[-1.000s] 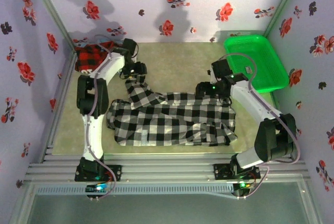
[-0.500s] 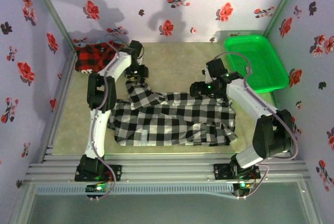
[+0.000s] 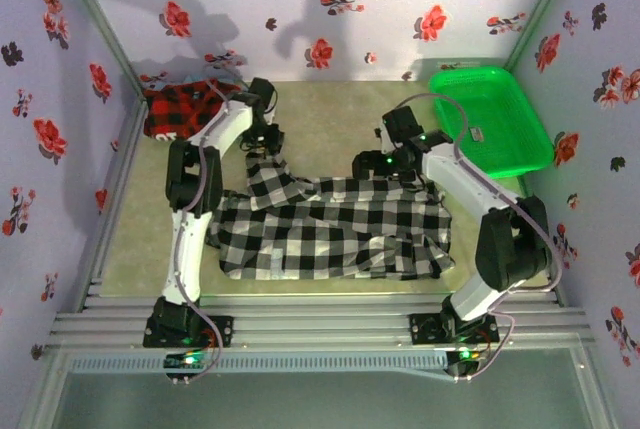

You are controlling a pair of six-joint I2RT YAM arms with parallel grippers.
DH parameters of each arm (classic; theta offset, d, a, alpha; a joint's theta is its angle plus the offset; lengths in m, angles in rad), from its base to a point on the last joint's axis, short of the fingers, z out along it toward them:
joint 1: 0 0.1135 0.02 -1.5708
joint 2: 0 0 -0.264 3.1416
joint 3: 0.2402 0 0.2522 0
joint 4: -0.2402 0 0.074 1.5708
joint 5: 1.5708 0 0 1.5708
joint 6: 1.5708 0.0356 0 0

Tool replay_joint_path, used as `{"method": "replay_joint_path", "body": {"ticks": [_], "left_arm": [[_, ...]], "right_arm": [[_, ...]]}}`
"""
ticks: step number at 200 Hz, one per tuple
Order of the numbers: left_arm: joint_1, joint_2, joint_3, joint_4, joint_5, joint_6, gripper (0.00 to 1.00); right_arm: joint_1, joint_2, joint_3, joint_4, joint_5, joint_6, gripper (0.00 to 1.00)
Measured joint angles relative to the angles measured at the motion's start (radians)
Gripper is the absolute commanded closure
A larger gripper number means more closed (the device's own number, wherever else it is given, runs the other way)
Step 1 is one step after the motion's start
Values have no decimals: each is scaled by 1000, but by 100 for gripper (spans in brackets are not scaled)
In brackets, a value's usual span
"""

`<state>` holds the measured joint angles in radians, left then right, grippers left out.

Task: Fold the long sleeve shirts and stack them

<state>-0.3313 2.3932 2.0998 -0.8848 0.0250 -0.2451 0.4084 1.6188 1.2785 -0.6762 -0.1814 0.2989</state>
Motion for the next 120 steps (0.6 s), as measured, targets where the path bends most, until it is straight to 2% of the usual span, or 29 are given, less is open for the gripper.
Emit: {"method": "replay_joint_path", "body": {"ticks": [71,120], "left_arm": [[0,-249,-102,46,35,24,81],[-13,-449,-325,112,165,23,82]], "right_arm": [[7,119,118,31,-46,58,1],[7,174,197,150,-185,270,4]]}}
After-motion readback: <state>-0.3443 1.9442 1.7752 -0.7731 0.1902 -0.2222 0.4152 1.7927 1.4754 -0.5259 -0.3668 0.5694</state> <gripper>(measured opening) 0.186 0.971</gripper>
